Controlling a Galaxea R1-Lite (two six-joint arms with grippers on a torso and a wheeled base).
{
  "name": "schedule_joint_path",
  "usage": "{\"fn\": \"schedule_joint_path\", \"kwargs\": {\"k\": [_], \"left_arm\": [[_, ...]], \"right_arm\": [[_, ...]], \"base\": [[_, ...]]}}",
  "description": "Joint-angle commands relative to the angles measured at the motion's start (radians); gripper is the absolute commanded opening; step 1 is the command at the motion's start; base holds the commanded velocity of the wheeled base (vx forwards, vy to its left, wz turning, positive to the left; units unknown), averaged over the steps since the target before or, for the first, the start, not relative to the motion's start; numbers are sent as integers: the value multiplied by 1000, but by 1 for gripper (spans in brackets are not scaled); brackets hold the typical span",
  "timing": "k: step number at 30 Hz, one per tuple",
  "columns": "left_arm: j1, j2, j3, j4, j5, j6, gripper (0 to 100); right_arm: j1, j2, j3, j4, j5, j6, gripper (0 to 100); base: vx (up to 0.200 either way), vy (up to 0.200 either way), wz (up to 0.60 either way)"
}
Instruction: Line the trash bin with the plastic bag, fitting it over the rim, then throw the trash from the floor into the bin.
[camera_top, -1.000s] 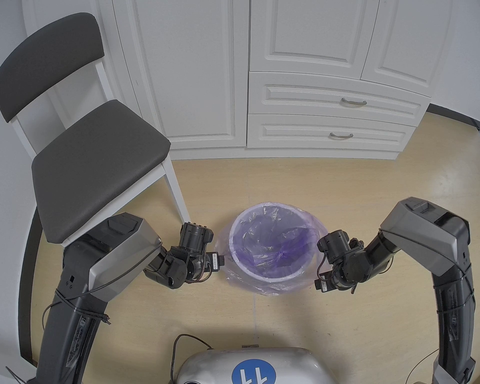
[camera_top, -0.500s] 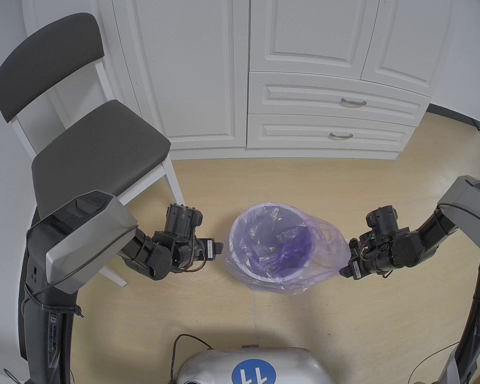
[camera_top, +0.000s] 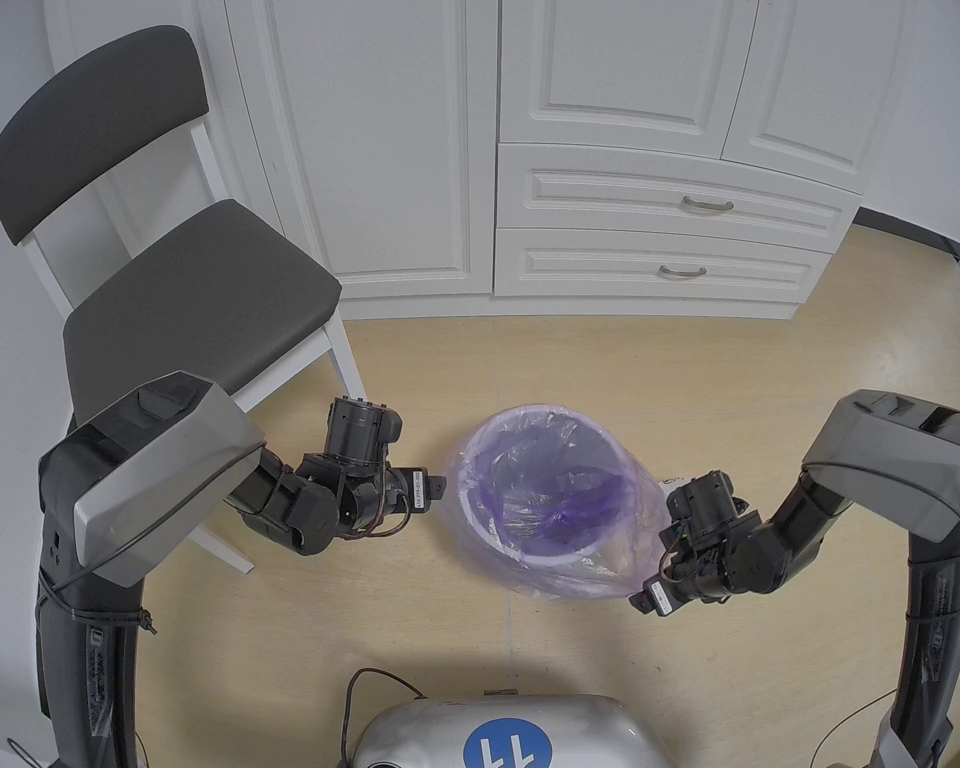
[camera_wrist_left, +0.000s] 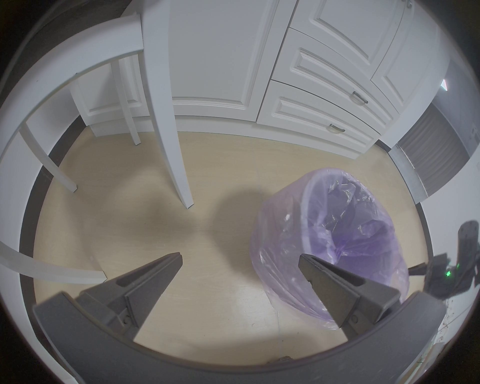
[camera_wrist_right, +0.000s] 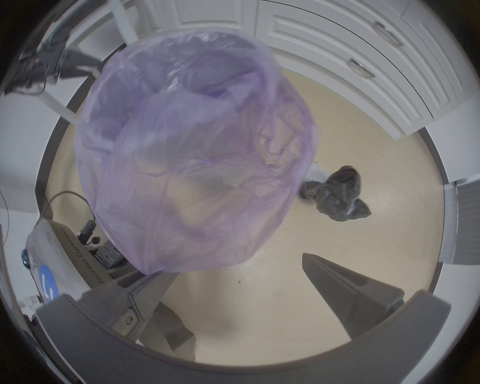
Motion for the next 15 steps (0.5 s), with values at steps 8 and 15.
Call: {"fn": "schedule_joint_path", "kwargs": {"k": [8,15], "left_arm": [[-58,-110,85,-19,0,1,100],[-112,-124,114,-21,0,1,100]], "right_arm": [[102,86,246,-350,130,-107,100],[41,180,448,-811,373,-348,100]], "base": [[0,0,0],[0,0,0]]}}
